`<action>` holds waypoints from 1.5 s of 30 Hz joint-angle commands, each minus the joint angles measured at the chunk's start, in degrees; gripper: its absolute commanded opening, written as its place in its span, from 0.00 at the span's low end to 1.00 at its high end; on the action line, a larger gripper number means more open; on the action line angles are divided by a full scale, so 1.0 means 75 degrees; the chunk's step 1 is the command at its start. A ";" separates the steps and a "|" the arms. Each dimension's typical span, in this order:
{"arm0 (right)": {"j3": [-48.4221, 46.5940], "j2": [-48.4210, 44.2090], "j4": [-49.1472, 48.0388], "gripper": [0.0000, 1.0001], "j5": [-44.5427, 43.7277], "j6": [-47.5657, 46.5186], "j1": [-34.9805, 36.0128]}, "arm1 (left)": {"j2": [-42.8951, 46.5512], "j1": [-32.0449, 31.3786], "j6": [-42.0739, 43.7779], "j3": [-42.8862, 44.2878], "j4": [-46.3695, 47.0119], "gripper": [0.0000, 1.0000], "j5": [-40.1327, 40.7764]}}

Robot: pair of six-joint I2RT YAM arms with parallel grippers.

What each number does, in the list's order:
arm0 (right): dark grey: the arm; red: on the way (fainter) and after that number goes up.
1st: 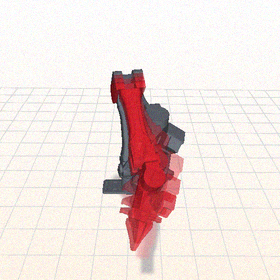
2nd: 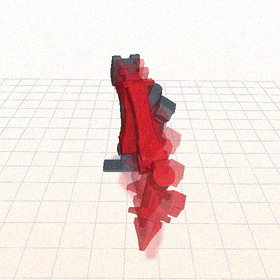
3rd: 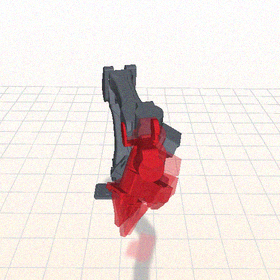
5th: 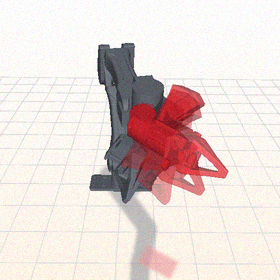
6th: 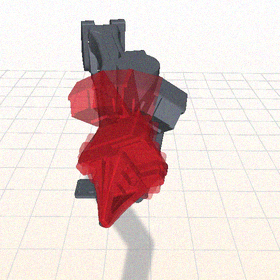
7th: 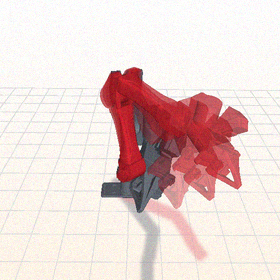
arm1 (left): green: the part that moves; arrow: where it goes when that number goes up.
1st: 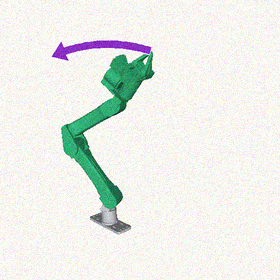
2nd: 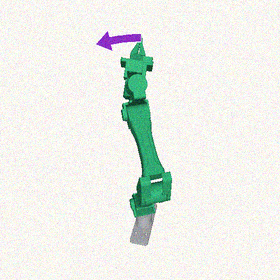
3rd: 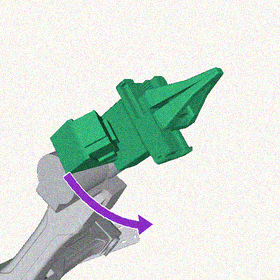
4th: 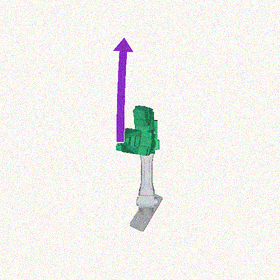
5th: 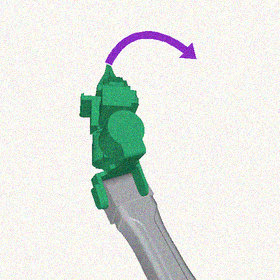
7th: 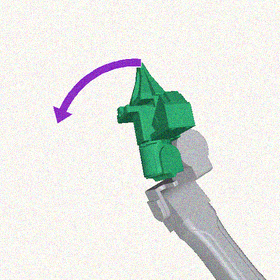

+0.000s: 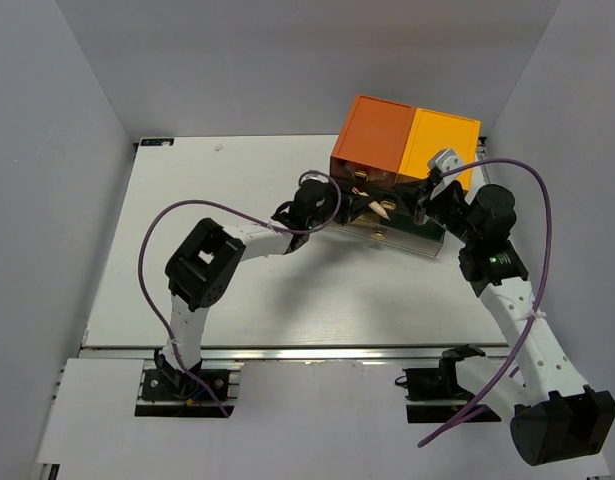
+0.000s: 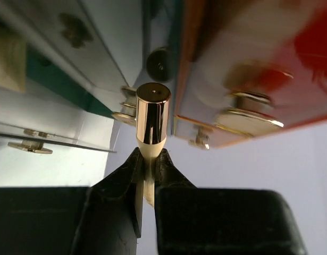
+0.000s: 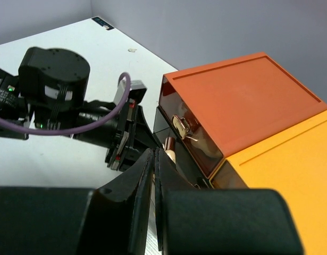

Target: Organize the makeup

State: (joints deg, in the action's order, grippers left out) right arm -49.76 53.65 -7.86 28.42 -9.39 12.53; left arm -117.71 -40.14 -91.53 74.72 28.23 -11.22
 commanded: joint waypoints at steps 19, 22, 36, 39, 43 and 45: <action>0.0119 -0.0239 -0.0288 0.12 0.0007 0.0174 -0.0136 | -0.0349 -0.0402 -0.1683 0.2015 -0.4948 0.54 0.3043; 0.0165 -0.0251 -0.0265 0.13 0.0100 0.0139 -0.0136 | -0.0220 -0.0379 -0.1637 0.1828 -0.4796 0.71 0.3079; -0.1566 0.1855 0.6106 0.00 0.3910 -0.7288 -0.0124 | 0.1302 -0.0226 -0.0349 0.0400 -0.2756 0.00 0.3020; -0.1779 0.2500 0.6859 0.00 0.3641 -0.7993 -0.0124 | 0.2146 -0.0203 0.0049 -0.0407 -0.2861 0.00 0.3229; -0.1979 0.3474 0.7153 0.00 0.2681 -0.8031 0.0272 | 0.3247 -0.0179 0.1045 -0.1171 -0.3760 0.00 0.3767; -0.2037 0.4046 0.7037 0.00 0.1725 -0.7855 0.0542 | 0.3763 -0.0156 0.1757 -0.1464 -0.4464 0.00 0.4143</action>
State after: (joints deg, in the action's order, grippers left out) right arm -62.59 80.14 40.53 49.08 -65.21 14.02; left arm -94.65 -41.67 -87.50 66.57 1.85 14.57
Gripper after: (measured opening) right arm 0.004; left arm 0.023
